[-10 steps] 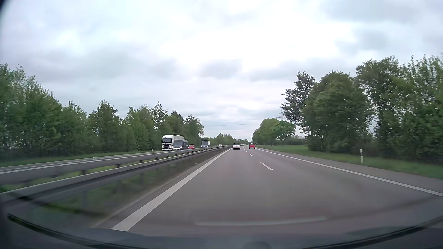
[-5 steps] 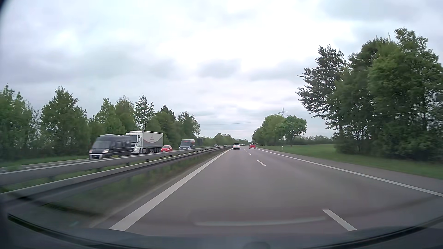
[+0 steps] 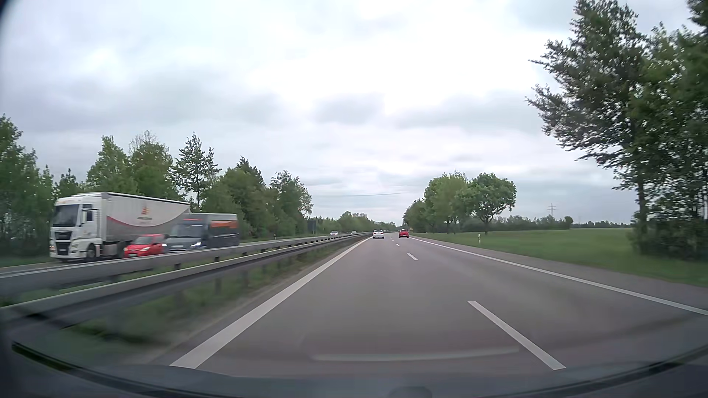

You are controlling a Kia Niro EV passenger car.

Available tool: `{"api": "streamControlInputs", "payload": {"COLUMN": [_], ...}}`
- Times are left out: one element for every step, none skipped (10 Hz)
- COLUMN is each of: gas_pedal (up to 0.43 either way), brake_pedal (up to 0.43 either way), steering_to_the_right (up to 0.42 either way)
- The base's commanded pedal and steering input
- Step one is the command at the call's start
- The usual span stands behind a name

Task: Follow the waypoints while adhering to traffic rules and regulations

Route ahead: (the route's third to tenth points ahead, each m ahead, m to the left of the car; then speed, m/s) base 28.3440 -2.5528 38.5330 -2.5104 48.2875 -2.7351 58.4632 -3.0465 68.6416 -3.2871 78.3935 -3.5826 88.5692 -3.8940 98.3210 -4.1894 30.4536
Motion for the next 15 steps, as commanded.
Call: {"api": "streamControlInputs", "payload": {"gas_pedal": [0.260,0.260,0.260,0.260,0.260,0.260,0.260,0.260,0.260,0.260,0.260,0.260,0.260,0.260,0.260], "brake_pedal": [0.000,0.000,0.000,0.000,0.000,0.000,0.000,0.000,0.000,0.000,0.000,0.000,0.000,0.000,0.000], "steering_to_the_right": [0.002,0.002,0.003,0.004,0.006,0.006,0.006,0.006,0.006,0.007,0.007,0.007,0.007,0.008,0.008]}}
